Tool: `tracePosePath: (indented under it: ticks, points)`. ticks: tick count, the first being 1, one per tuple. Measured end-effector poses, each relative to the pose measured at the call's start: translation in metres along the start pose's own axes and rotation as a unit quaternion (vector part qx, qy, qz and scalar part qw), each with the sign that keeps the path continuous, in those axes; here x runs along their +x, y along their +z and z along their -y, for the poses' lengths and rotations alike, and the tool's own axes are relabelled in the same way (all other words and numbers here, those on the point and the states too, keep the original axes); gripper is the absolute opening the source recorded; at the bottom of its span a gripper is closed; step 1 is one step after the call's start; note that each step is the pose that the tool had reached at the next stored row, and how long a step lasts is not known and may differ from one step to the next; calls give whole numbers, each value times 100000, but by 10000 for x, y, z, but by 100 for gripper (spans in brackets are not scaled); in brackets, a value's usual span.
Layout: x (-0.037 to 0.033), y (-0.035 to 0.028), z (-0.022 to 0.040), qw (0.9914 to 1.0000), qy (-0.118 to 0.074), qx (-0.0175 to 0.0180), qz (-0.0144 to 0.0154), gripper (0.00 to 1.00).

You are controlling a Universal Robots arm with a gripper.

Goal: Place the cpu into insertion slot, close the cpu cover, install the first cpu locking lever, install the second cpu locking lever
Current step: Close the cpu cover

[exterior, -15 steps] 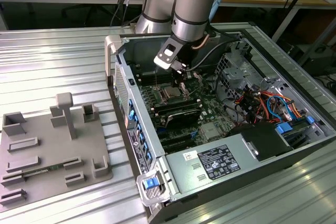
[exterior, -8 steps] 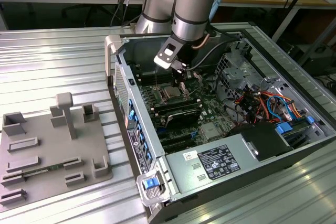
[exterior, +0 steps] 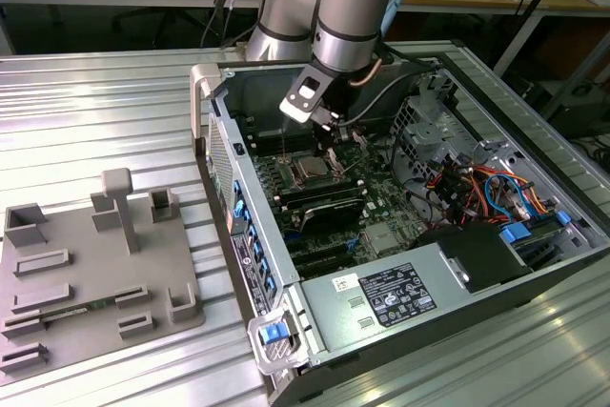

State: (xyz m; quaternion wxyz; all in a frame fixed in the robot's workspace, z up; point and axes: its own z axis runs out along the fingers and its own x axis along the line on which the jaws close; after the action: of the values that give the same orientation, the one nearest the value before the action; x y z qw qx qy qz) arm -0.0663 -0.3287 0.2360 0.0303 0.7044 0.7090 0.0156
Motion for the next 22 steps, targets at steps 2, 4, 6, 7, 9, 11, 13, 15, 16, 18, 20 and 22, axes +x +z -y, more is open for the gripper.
tracePosePath:
  ticks: [2, 4, 6, 7, 9, 11, 13, 15, 16, 18, 20, 22]
  points:
    - [-1, -38, -3, 100000, -7, -5, 24, 11]
    - [-1, -59, -4, 100000, -4, -3, 38, 11]
    - [-2, -97, -6, 100000, -2, -5, 34, 11]
    - [-2, -133, -9, 100000, -2, -9, 54, 11]
    - [-3, -182, -12, 100000, -7, -45, 88, 11]
    - [-3, -210, -19, 100000, -2, -121, 112, 11]
    - [-3, -211, -48, 100000, 5, -135, 107, 11]
    - [-4, -204, -144, 100000, 0, -136, 110, 11]
    - [-4, -200, -192, 100000, -1, -136, 109, 11]
    - [-4, -190, -286, 100000, -1, -135, 108, 11]
    - [-5, -188, -349, 100000, -6, -129, 136, 11]
    - [-6, -235, -361, 100000, -10, -132, 199, 11]
